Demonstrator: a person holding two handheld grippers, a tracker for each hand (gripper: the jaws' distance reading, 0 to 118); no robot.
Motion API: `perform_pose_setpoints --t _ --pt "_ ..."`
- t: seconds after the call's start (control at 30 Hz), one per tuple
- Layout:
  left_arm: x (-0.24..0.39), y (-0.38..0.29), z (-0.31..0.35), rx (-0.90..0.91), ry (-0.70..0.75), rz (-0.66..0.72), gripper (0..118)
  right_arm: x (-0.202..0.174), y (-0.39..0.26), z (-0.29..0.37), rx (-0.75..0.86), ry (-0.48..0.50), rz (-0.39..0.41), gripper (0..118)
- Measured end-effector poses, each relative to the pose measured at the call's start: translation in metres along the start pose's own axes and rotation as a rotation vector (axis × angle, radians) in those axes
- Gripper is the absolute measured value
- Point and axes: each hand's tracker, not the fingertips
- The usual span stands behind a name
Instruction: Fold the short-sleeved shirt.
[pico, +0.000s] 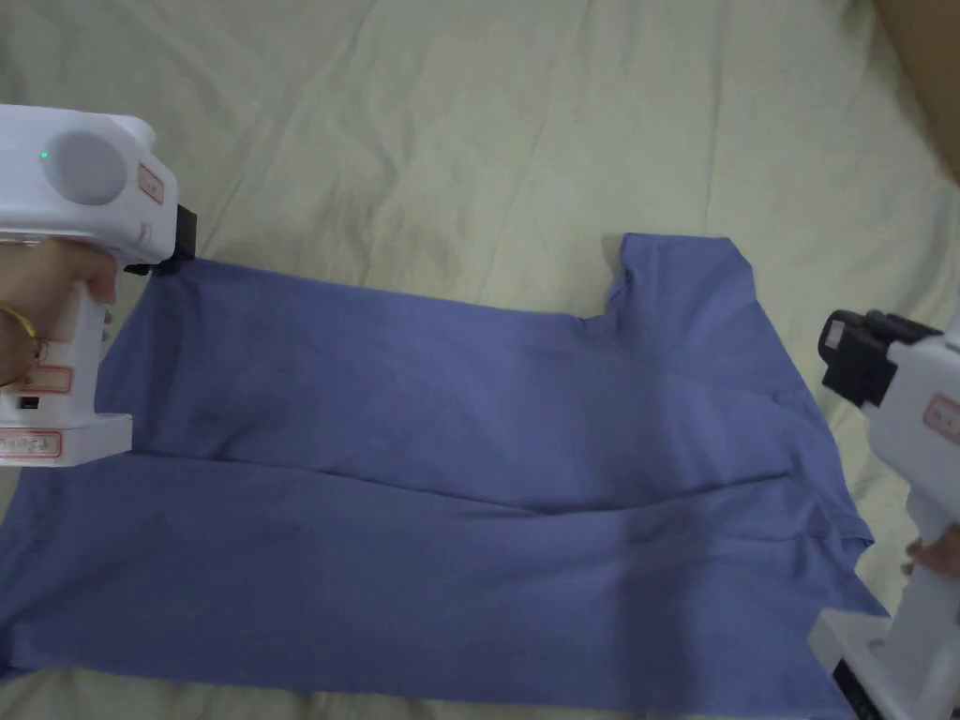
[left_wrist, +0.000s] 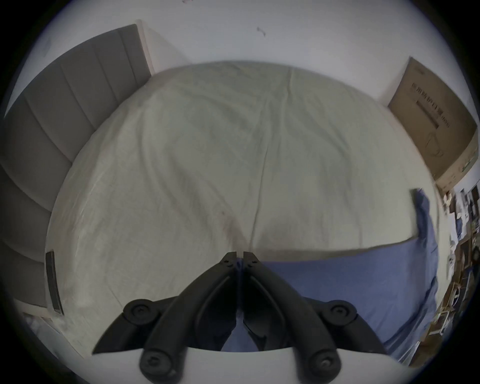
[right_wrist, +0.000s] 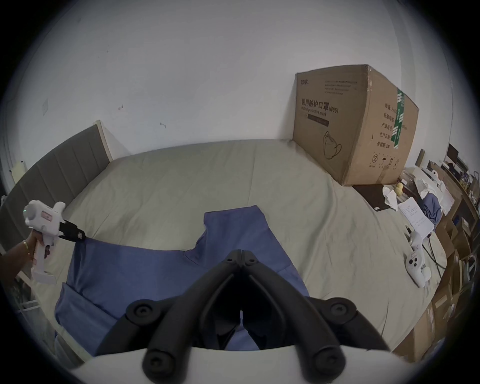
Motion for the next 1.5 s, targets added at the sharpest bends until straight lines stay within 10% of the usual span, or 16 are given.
perform_pose_setpoints --t 0.07,0.13,0.2,0.6,0.8,0.9,1.13,1.5 --pt "-0.003 -0.003 0.014 0.049 -0.021 0.027 1 0.007 0.014 -0.014 -0.007 0.006 0.007 15" --pt "-0.002 -0.005 0.025 0.064 -0.018 0.008 1 0.011 0.030 -0.036 -0.111 0.026 0.025 87" --pt "-0.003 -0.006 0.033 0.080 -0.026 0.003 1 0.018 0.042 -0.065 -0.232 0.051 0.014 117" --pt "-0.018 -0.002 0.027 0.069 -0.066 0.008 1 0.047 0.012 -0.201 -0.541 -0.200 -0.014 111" --pt "-0.026 0.001 0.013 0.045 -0.071 0.055 1 0.056 0.003 -0.214 -0.542 -0.170 -0.161 65" --pt "-0.024 -0.001 0.013 0.036 -0.063 0.064 1 0.053 0.014 -0.200 -0.507 -0.155 -0.089 0" --pt "-0.025 -0.010 0.051 0.071 -0.089 0.094 1 0.075 0.042 -0.131 -0.387 -0.031 -0.201 0" --pt "-0.061 -0.091 0.143 0.177 -0.161 0.145 1 0.092 0.020 0.035 -0.172 0.083 -0.157 0"
